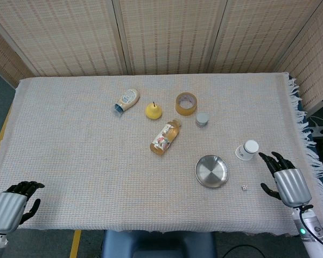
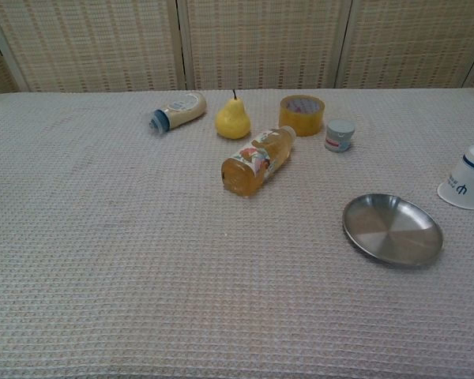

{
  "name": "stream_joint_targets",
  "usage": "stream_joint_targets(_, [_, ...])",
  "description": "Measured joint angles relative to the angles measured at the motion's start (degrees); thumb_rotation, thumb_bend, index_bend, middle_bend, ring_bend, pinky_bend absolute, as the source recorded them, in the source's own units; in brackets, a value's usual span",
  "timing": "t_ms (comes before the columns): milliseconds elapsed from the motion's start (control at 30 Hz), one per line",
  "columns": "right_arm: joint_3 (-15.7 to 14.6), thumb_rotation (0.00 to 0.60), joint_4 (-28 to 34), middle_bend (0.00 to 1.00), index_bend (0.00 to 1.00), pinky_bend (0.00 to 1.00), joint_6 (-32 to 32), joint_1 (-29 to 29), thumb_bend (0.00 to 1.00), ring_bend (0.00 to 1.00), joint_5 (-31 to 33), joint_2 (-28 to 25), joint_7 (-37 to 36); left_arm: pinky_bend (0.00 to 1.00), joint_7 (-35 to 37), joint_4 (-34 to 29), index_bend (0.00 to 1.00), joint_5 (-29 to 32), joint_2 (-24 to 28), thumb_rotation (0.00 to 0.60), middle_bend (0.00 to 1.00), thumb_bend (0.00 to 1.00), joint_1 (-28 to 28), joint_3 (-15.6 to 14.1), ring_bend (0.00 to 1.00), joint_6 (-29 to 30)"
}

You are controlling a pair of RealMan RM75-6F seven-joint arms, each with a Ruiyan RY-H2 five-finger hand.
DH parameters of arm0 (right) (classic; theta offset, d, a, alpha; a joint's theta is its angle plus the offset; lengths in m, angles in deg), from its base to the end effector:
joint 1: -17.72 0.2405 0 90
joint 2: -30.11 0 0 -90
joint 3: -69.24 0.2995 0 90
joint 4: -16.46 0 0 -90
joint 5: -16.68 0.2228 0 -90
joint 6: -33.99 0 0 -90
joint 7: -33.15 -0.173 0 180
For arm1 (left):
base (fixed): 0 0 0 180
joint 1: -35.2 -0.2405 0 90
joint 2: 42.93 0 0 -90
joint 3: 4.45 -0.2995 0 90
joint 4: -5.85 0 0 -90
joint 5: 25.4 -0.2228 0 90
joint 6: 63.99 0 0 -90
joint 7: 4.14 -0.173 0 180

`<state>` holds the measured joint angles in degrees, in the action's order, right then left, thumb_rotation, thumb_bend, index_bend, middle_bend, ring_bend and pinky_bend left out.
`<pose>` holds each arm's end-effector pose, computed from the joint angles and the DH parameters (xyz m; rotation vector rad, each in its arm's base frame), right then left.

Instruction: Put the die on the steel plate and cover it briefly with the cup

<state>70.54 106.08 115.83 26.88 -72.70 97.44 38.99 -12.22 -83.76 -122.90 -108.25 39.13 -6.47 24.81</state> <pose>-0.3405 -0.2340 0.1327 1.5551 -0.8113 0.8693 -0.3381 0.1870 0.1455 -1.6033 -0.7104 -0.8655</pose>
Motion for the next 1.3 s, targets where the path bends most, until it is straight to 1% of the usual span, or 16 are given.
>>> stream_joint_targets(133, [-0.3, 0.6, 0.3, 0.23, 0.1, 0.3, 0.5, -0.6, 0.1, 0.11, 0.0, 0.3, 0.5, 0.49, 0.6, 0.3, 0.35, -0.5, -0.2, 0.6, 0.36, 0.43, 0.5, -0.2, 0.33, -0.5])
stream_joint_targets(433, [-1.4, 0.6, 2.4, 0.23, 0.11, 0.3, -1.2, -1.1, 0.1, 0.11, 0.6, -0.8, 1.1, 0.49, 2.9, 1.3, 0.35, -1.9, -1.0, 0.6, 0.37, 0.43, 2.0, -0.3, 0.33, -1.4])
stream_joint_targets(600, [-2.0, 0.6, 2.6, 0.23, 0.13, 0.33, -1.7, -1.2, 0.1, 0.11, 0.2, -0.8, 1.1, 0.49, 4.3, 2.4, 0.35, -2.1, -1.7, 0.6, 0.37, 0.43, 3.2, -0.3, 0.33, -2.7])
stream_joint_targets(633, [-2.0, 0.6, 2.6, 0.23, 0.14, 0.34, -1.8, -1.2, 0.1, 0.11, 0.2, -0.9, 1.2, 0.49, 4.4, 2.5, 0.35, -2.1, -1.7, 0.6, 0.37, 0.43, 3.2, -0.3, 0.33, -2.7])
stream_joint_targets(700, [-2.1, 0.6, 2.6, 0.29, 0.21, 0.44, -1.7, -1.2, 0.1, 0.17, 0.0, -0.8, 1.2, 0.49, 4.7, 2.6, 0.35, -2.1, -1.7, 0.6, 0.37, 0.43, 3.3, -0.4, 0.33, -2.9])
stream_joint_targets(767, [-2.0, 0.6, 2.0, 0.4, 0.31, 0.56, -1.0, -1.3, 0.1, 0.28, -0.7, -0.2, 1.9, 0.49, 5.3, 2.6, 0.35, -2.1, -1.5, 0.6, 0.37, 0.43, 3.4, -0.5, 0.33, -2.9])
stream_joint_targets(833, [-1.9, 0.6, 0.0, 0.51, 0.38, 0.7, 1.0, -1.3, 0.1, 0.4, -2.5, 1.0, 3.6, 0.49, 6.7, 2.2, 0.35, -1.9, -0.7, 0.6, 0.38, 0.43, 3.2, -0.6, 0.33, -2.5])
stream_joint_targets(933, [-1.9, 0.6, -4.5, 0.59, 0.42, 0.82, 2.7, -0.7, 0.1, 0.48, -6.7, 2.5, 6.2, 0.49, 8.1, 1.4, 0.35, -1.6, 0.5, 0.6, 0.38, 0.43, 2.9, -0.8, 0.33, -1.5])
stream_joint_targets(1000, [-2.1, 0.6, -6.2, 0.64, 0.43, 0.86, 2.1, -0.2, 0.1, 0.52, -8.6, 2.4, 7.5, 0.49, 8.2, 1.2, 0.35, -1.6, 0.7, 0.6, 0.38, 0.43, 2.7, -0.8, 0.33, -1.1])
stream_joint_targets(1067, [-2.3, 0.6, -5.8, 0.67, 0.44, 0.89, 0.5, 0.6, 0.1, 0.55, -9.0, 1.6, 9.0, 0.49, 8.2, 1.2, 0.35, -1.7, 0.8, 0.6, 0.38, 0.43, 2.7, -0.9, 0.33, -1.1])
stream_joint_targets(1133, [-2.5, 0.6, -3.5, 0.7, 0.44, 0.91, -1.8, 1.5, 0.1, 0.58, -8.6, 0.3, 10.7, 0.49, 8.2, 1.1, 0.35, -1.5, 1.0, 0.6, 0.38, 0.43, 2.7, -1.0, 0.33, -1.2])
stream_joint_targets(1233, [-2.6, 0.6, 0.1, 0.72, 0.44, 0.93, -5.8, 2.8, 0.1, 0.59, -7.1, -1.4, 12.5, 0.49, 8.5, 0.9, 0.35, -1.2, 1.4, 0.6, 0.38, 0.43, 2.4, -1.1, 0.33, -1.0])
stream_joint_targets(1300, [-2.6, 0.6, 0.9, 0.72, 0.43, 0.93, -7.9, 3.5, 0.1, 0.6, -5.8, -2.0, 13.1, 0.49, 9.0, 0.6, 0.35, -0.8, 1.7, 0.6, 0.39, 0.43, 2.1, -1.0, 0.33, -0.5])
